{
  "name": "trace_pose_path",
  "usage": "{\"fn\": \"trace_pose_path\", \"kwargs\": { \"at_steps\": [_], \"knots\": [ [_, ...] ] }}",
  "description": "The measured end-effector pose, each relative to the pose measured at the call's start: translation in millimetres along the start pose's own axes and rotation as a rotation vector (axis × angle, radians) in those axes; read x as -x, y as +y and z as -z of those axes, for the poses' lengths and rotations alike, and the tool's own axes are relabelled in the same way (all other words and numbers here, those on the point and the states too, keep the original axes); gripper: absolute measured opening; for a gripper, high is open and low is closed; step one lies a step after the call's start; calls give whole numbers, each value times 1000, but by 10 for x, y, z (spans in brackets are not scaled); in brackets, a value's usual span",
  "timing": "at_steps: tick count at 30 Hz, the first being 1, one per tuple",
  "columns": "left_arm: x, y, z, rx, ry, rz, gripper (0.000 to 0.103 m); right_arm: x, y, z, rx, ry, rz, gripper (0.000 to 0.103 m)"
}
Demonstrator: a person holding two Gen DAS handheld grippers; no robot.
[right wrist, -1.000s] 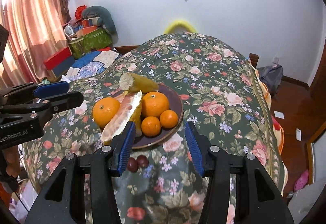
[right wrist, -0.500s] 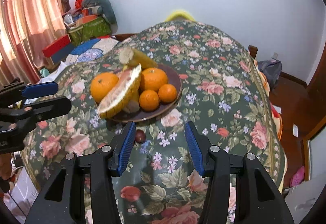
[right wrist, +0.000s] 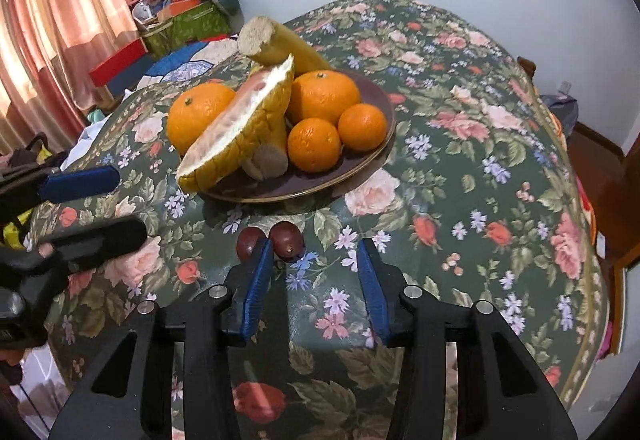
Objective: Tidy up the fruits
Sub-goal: 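Grasp a dark red date with right tool while left tool grasps another date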
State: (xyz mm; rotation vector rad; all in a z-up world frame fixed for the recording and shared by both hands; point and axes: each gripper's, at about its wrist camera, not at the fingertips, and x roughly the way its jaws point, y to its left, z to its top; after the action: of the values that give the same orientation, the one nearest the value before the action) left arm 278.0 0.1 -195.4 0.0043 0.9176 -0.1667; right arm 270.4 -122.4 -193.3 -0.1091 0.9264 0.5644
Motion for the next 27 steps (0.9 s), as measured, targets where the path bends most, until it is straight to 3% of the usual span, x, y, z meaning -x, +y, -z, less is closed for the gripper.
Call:
{"fn": "trace_pose_path", "kwargs": {
  "at_steps": [9, 14, 24, 27],
  "knots": [
    [-156, -23, 43, 1, 36, 29, 46, -60, 55, -47, 10, 1, -53, 29],
    [-183, -76, 55, -20, 38, 24, 45, -95, 66, -36, 3, 7, -115, 13],
    [-272, -212, -15, -44, 44, 40, 45, 6, 3, -12, 3, -13, -79, 12],
    [-349, -268, -31, -54, 56, 52, 39, 79, -89, -4, -11, -26, -65, 12]
  ]
}}
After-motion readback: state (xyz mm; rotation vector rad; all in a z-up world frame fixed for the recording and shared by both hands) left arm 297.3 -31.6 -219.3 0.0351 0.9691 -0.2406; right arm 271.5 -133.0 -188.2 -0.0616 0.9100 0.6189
